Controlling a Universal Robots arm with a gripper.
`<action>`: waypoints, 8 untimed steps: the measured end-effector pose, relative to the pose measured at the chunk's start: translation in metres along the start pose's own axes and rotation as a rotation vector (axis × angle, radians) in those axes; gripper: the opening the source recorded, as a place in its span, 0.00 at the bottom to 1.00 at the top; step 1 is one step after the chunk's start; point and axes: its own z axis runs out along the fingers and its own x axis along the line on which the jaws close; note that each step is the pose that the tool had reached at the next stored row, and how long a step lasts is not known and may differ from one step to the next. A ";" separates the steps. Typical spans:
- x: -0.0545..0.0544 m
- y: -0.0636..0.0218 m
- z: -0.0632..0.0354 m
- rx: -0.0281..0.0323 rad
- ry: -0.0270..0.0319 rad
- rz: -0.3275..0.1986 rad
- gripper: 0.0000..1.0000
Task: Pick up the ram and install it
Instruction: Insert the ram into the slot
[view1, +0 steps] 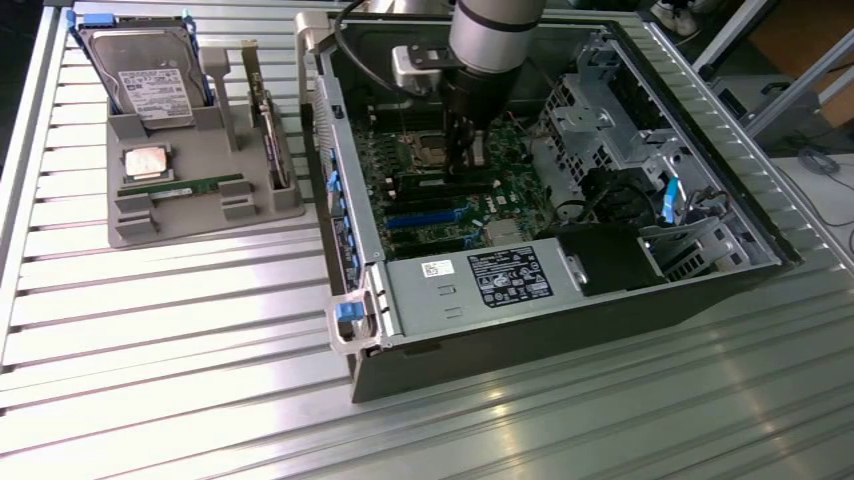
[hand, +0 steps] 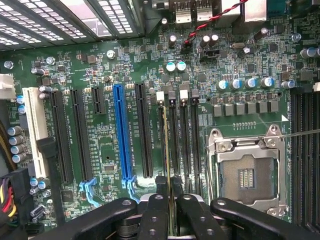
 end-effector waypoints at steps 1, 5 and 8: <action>0.000 0.0002 0.0003 0.0000 0.0000 0.000 0.13; 0.000 0.0003 0.0021 0.0001 0.0002 0.000 0.13; 0.000 0.0004 0.0027 0.0002 0.0027 0.000 0.13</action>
